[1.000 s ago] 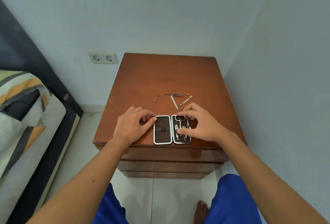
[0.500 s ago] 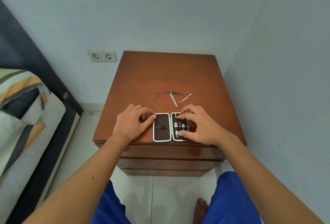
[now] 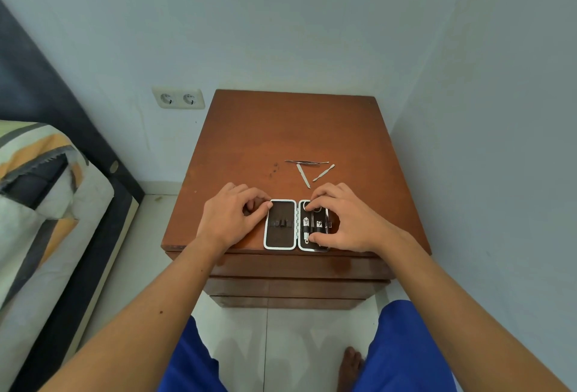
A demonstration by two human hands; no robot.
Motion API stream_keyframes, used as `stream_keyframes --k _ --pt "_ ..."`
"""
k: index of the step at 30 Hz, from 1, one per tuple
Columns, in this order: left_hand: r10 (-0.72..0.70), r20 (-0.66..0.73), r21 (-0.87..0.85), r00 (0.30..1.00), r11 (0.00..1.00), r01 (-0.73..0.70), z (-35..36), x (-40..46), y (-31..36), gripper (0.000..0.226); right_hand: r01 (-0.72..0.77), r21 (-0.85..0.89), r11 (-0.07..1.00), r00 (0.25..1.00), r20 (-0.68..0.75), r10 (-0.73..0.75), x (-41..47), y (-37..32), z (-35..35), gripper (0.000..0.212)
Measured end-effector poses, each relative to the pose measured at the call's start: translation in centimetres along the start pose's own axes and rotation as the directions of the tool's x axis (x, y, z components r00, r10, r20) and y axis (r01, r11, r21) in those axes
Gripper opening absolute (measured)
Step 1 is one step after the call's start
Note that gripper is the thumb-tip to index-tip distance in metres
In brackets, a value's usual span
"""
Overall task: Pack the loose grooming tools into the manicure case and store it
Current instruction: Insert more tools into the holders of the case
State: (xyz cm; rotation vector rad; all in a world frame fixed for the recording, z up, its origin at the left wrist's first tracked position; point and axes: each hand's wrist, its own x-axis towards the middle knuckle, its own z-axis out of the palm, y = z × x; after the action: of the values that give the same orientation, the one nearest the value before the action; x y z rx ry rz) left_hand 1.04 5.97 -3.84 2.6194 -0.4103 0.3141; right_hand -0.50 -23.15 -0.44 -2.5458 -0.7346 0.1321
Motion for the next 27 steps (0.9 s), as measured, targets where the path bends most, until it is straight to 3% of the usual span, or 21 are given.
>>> stream_keyframes --k 27 --pt "-0.010 0.006 -0.009 1.000 1.000 0.010 -0.1 -0.1 0.3 0.014 -0.060 0.198 0.978 0.997 -0.043 0.069 -1.0 0.3 1.2 0.055"
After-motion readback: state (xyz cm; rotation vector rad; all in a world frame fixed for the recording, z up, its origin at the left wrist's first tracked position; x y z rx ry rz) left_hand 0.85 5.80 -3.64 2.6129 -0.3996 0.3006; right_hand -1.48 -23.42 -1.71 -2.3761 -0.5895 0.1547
